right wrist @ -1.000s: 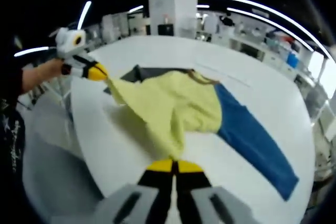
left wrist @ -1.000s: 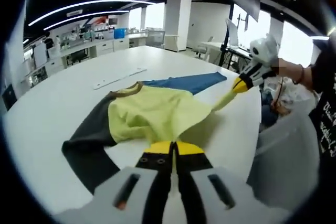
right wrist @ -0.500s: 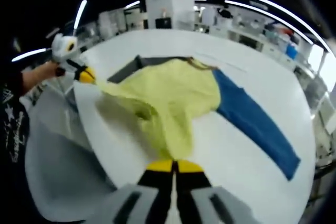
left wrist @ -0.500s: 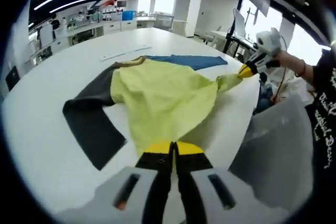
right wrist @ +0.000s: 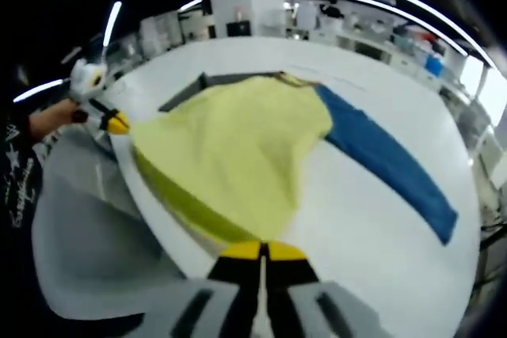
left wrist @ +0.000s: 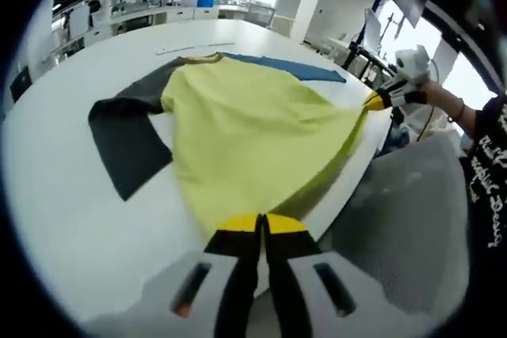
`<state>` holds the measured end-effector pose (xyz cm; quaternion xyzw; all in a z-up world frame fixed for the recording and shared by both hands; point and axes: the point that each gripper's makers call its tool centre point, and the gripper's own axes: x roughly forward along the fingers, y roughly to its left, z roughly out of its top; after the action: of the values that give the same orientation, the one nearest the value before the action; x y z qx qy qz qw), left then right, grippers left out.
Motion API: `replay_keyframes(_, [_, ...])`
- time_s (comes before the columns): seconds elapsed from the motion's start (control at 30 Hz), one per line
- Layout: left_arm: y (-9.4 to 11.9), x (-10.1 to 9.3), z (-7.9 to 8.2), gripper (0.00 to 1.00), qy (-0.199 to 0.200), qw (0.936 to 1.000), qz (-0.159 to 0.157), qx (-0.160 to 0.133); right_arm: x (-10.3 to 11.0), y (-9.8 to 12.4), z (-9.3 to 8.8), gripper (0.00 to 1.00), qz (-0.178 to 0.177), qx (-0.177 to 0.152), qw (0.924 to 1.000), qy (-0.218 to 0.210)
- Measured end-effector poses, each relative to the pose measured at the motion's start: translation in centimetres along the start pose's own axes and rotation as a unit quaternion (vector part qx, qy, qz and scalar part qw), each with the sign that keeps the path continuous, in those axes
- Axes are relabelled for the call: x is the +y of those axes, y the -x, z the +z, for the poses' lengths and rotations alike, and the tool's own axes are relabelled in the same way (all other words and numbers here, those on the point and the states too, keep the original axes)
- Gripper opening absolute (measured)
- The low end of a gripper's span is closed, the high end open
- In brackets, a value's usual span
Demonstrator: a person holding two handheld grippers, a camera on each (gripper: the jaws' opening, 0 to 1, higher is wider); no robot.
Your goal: Fold the garment on the visible template until the final outline fits inside the template.
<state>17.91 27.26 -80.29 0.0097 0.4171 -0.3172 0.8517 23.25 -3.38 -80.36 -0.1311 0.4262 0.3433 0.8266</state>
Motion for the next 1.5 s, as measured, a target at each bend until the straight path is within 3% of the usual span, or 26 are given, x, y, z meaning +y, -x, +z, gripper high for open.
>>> replay_keyframes(0.3, [-1.4, -0.8, -2.1, 0.0, 0.015, 0.9989, -0.007, 0.043, 0.1, -0.5, -2.2, 0.0, -0.009, 0.015, 0.9998, -0.006])
replay_keyframes(0.53, [-1.7, -1.1, -2.4, 0.0, 0.0, 0.9981, -0.008, 0.061, 0.0, -1.1, -3.6, 0.0, -0.013, 0.028, 0.9995, 0.001])
replay_keyframes(0.93, [-1.8, -1.0, -3.2, 0.0, 0.013, 0.9976, -0.008, 0.068, -0.1, -1.5, -4.6, 0.0, -0.015, 0.043, 0.9989, 0.009])
replay_keyframes(1.37, [-1.7, -1.0, -3.4, 0.0, 0.021, 0.9977, -0.008, 0.064, -0.1, -1.5, -4.9, 0.0, -0.016, 0.04, 0.999, -0.006])
replay_keyframes(1.5, [-1.6, -0.9, -3.3, 0.01, 0.032, 0.9976, -0.01, 0.061, -0.7, -1.3, -5.3, 0.0, -0.025, 0.04, 0.9984, -0.031])
